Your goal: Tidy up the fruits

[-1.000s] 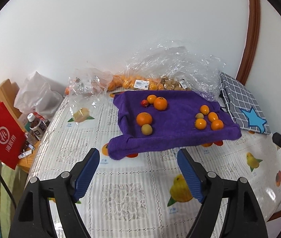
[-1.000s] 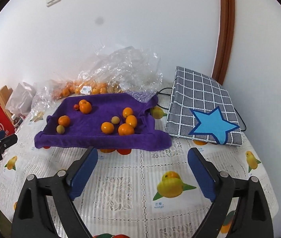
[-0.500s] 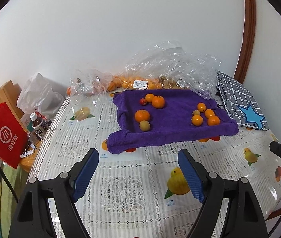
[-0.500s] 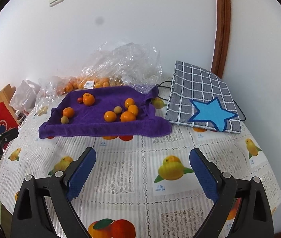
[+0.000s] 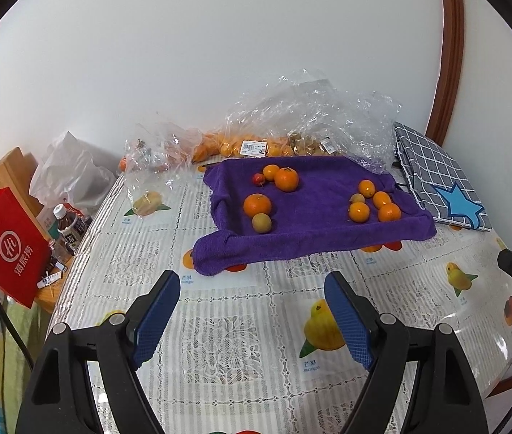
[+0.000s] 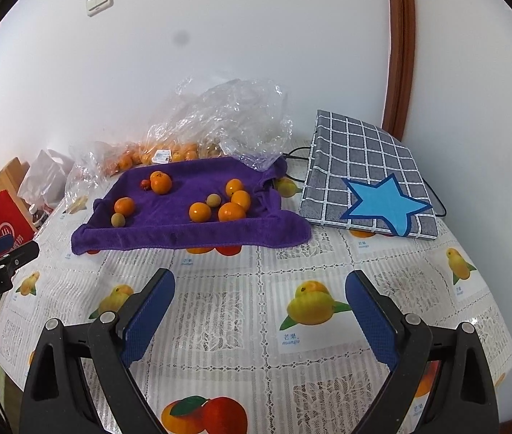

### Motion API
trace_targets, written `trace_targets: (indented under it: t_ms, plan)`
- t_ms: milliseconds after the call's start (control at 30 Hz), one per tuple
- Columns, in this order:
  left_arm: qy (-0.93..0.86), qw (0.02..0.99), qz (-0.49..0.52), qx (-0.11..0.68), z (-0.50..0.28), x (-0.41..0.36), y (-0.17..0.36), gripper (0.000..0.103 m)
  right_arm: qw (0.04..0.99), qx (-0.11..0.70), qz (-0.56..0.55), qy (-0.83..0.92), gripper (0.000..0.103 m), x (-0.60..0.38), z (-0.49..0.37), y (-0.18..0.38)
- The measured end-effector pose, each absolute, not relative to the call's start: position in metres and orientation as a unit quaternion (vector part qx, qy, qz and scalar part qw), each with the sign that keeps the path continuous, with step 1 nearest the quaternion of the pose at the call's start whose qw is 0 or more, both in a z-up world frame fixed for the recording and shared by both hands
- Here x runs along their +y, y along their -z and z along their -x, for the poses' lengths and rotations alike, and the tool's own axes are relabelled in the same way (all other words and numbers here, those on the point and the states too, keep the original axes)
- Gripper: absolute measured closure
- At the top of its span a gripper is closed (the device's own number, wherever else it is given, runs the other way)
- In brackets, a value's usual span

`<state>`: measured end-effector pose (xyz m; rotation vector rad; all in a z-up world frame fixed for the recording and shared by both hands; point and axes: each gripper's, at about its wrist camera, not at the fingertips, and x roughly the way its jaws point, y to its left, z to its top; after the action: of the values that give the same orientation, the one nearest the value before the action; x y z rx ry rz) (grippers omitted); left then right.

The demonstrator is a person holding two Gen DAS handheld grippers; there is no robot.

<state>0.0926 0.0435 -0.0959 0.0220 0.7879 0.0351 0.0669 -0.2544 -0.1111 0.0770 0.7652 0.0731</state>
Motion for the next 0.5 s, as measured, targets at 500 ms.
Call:
trace_targets:
  t_ms: [500]
  plan:
    - [-0.019,0.924,-0.01,0.383,-0.0927,0.048,0.0958,0.022,0.926,0.373,-0.038,-0.037,0.009,-0.2537,-0.0643,0.1114]
